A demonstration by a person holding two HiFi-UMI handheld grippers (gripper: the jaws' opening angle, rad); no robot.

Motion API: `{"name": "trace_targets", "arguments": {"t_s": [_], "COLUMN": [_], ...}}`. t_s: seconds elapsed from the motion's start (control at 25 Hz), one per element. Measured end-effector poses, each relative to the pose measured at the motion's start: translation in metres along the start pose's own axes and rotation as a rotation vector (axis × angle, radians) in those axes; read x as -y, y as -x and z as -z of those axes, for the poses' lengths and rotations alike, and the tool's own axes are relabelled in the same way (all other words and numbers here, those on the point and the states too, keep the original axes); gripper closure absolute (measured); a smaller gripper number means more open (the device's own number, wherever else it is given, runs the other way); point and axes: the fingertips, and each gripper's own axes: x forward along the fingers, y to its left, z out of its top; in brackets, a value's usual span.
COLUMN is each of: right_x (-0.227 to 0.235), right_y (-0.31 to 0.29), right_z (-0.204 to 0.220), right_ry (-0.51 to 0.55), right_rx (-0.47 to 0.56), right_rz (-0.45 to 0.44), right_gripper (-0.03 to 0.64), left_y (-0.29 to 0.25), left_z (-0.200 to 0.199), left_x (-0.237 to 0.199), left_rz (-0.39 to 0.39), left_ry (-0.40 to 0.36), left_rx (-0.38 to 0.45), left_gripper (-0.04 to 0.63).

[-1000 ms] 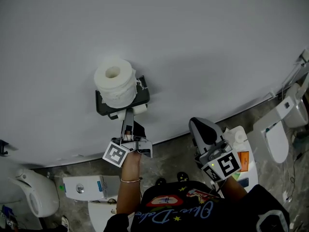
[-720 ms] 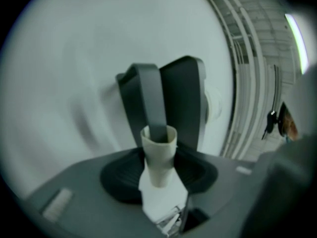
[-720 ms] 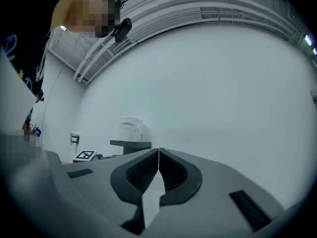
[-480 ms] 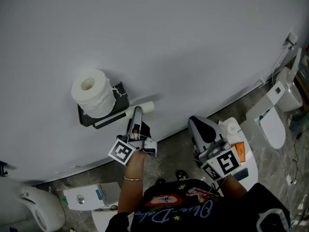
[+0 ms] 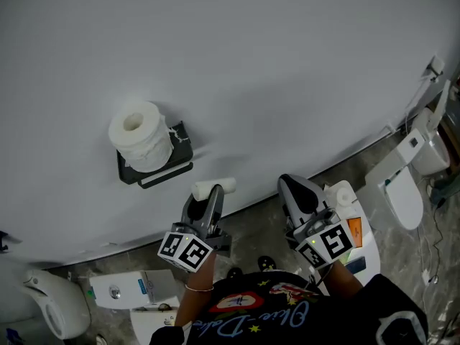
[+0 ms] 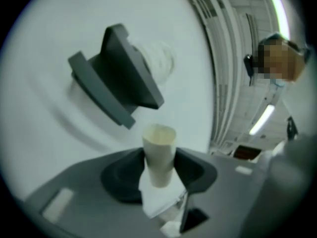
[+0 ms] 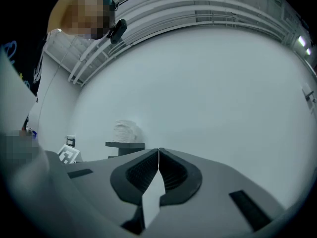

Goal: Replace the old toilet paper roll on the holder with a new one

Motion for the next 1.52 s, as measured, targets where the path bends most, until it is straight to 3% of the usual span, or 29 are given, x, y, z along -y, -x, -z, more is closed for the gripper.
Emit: {"name": "trace_targets", "arguments": {"t_s": [0.2, 0.32, 1.16, 1.32, 1.44, 1.52], "right_x": [-0.017, -0.027, -0.059, -0.081, -0.105, -0.118], "right_y": [-0.012, -0.019, -0.028, -0.037, -0.057, -0.073], "right_z": [0.003, 0.007, 0.012, -0.001, -0.029, -0.05], "right_ry": [-0.019, -0.034, -0.061, -0.015, 0.109, 0.234], "right_rx": [0.012, 0.004, 0.013, 0.024, 0.048, 0.059], "right_rz": [-0.064, -0.097, -0.169, -0.303, -0.463, -0.551], "right_gripper": [0.603, 0.603, 0.603, 0.603, 0.6, 0.509], "left_y": [0.04, 0.056, 0.084, 0.087, 0.092, 0.097], "left_z": [-0.02, -0.032, -0.046, -0.049, -0.053, -0.055], "left_x": [0.007, 0.011, 0.016, 0.016, 0.014, 0.012], "left_rz": [-0.12, -0.167, -0.198, -0.198, -0.208, -0.22], "left_ry": [-0.421, -0.532, -0.561, -0.555, -0.55, -0.546], "left_rx": [-0.081, -0.084, -0.085, -0.077, -0.064, -0.057], "left_gripper": [0.42, 0.42, 0.411, 0.411, 0.411, 0.411]}}
